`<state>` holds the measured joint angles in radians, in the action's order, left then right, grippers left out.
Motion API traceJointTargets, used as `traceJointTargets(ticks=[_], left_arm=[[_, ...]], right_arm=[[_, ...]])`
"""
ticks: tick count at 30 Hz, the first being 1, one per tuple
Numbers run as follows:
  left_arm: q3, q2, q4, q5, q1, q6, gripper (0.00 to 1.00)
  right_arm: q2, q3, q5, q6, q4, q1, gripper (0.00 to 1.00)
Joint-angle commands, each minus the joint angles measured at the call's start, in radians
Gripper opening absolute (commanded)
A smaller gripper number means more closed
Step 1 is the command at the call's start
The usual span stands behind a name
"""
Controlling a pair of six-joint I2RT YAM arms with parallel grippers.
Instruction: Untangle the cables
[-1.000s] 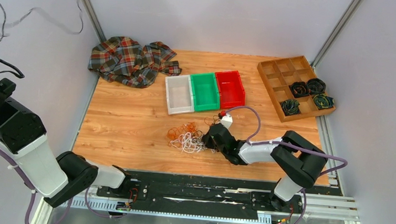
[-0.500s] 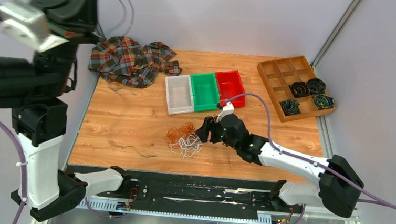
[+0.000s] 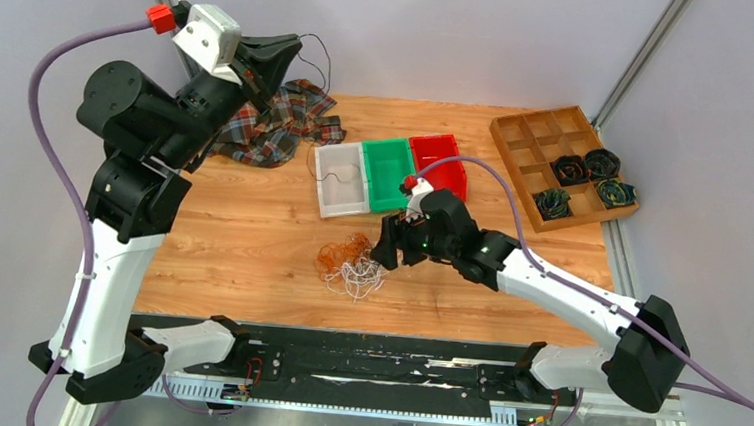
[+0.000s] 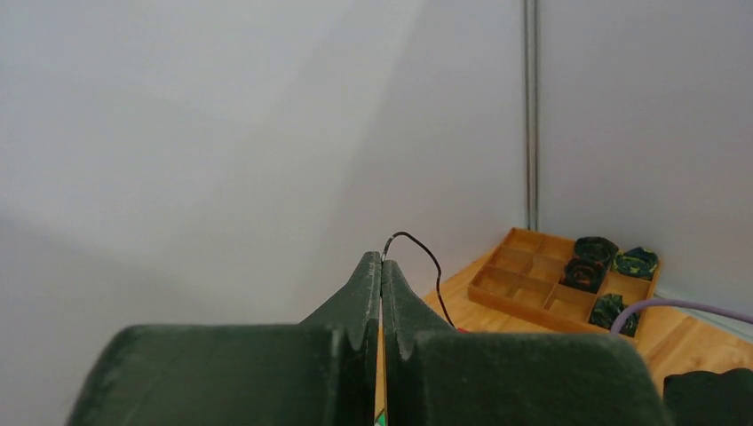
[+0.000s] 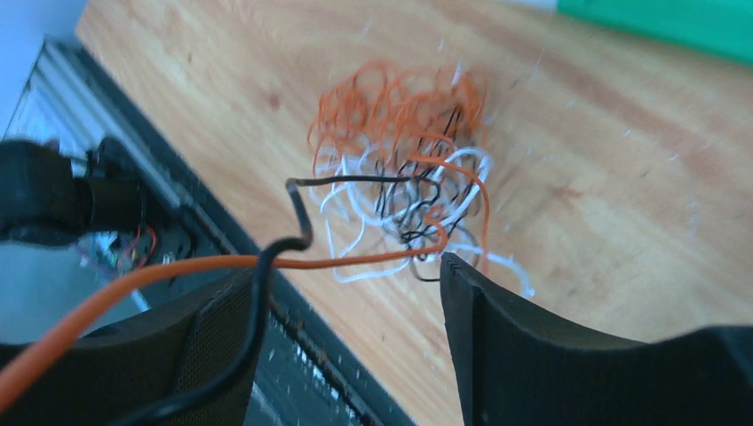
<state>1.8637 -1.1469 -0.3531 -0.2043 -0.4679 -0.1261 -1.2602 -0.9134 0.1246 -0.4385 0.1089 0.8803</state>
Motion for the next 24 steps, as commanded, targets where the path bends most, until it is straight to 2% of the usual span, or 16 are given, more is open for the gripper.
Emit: traceJointTargets(ticks=[1,2,4,6,8,12,20,24], left_arm=[[-0.018,-0.005,0.064,-0.011,-0.005,0.013,0.00],[-0.026,-0.008,0.071,-0.008,-0.005,0.010,0.00],[-0.065,-0.002,0.109,0.001,-0.005,0.010,0.00],[-0.105,0.005,0.141,0.005,-0.005,0.010,0.00],[-0.116,0.001,0.146,0.005,-0.005,0.002,0.00],[-0.130,0.002,0.164,0.023,-0.005,-0.007,0.00],[-0.125,-0.009,0.176,0.002,-0.005,0.010,0.00],[-0.081,-0.037,0.165,-0.009,-0.005,0.028,0.00]], right_arm=[[-0.079,-0.016,0.308,-0.057,0.263,-0.077,0.67],[-0.112,-0.048,0.386,-0.064,0.374,-0.108,0.65],[-0.139,-0.102,0.322,0.001,0.571,-0.106,0.64],[-0.127,-0.105,0.285,0.059,0.665,-0.096,0.64],[-0.119,-0.106,0.325,0.088,0.711,-0.095,0.64],[-0.110,-0.191,0.400,0.159,0.762,-0.098,0.64],[-0.197,-0.536,0.173,0.236,0.735,-0.118,0.65],[-0.294,-0.648,0.235,0.213,0.640,-0.133,0.65]])
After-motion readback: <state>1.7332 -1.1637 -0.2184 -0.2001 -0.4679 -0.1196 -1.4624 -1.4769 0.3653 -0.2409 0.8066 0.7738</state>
